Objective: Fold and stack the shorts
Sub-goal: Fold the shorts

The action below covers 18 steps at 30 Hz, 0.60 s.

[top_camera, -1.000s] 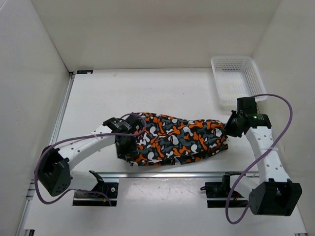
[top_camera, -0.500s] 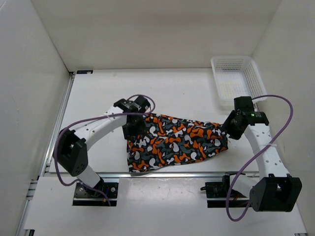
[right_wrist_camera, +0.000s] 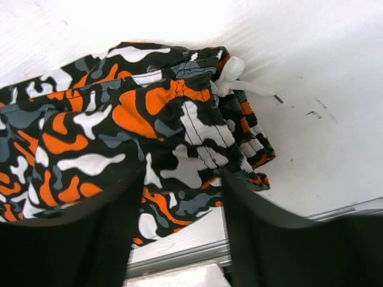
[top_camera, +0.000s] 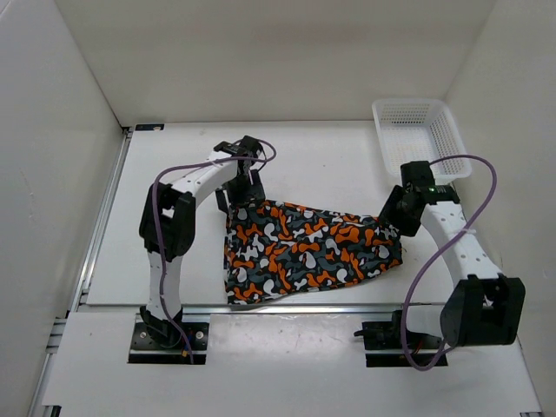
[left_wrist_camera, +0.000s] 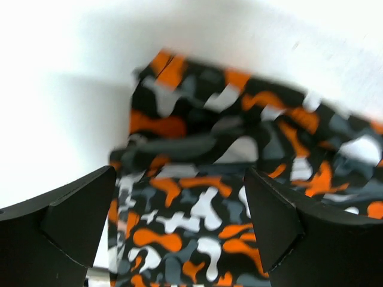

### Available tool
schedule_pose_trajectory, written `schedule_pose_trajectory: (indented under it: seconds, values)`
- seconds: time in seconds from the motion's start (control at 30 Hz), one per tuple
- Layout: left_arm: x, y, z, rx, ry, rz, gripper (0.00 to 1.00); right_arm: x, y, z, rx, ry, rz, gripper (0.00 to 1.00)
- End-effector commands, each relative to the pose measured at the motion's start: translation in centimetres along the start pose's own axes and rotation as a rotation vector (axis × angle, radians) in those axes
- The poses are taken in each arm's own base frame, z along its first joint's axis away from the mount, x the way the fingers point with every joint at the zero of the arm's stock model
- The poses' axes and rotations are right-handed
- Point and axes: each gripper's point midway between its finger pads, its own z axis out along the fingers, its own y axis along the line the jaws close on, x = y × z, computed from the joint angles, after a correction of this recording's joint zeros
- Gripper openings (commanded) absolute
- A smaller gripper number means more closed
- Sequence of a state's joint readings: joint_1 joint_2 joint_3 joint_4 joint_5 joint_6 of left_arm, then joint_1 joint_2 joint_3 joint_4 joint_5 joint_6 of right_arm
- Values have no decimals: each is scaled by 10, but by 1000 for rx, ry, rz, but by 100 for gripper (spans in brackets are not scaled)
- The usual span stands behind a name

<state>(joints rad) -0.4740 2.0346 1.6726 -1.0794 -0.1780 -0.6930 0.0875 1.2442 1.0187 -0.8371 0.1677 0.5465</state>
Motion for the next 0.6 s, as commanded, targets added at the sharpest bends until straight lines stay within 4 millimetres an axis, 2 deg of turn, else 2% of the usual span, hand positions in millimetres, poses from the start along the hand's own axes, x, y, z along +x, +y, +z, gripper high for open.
schedule_pose_trajectory:
  seconds: [0.0,0.07,0.13,0.17,0.27,0.3,0.33,0.43,0.5,0.57]
  values:
    - [-27,-13,-3,57,-41,27,100,-13,13,5,-33,-12,-26,63]
    - [-29,-17,5,76,-14,43,99,-8,11,15,-17,15,-29,68]
    - [-28,-17,16,76,15,61,90,-6,13,23,-20,28,-30,70]
    - [-27,-20,17,93,25,72,78,0,10,29,-5,54,-33,72]
    - [-27,-20,24,102,47,93,44,3,7,39,13,65,-35,72]
    - [-30,-21,22,108,38,91,18,2,6,42,25,62,-36,72]
    - [-33,-17,23,105,37,92,10,1,7,45,26,63,-36,71]
    - [-40,-11,26,101,36,71,10,-3,6,46,42,52,-36,68]
    - [-48,-7,16,102,5,58,10,-7,-1,42,80,32,-38,67]
    - [-55,-3,5,115,-20,55,10,-19,-5,32,96,-32,-32,72]
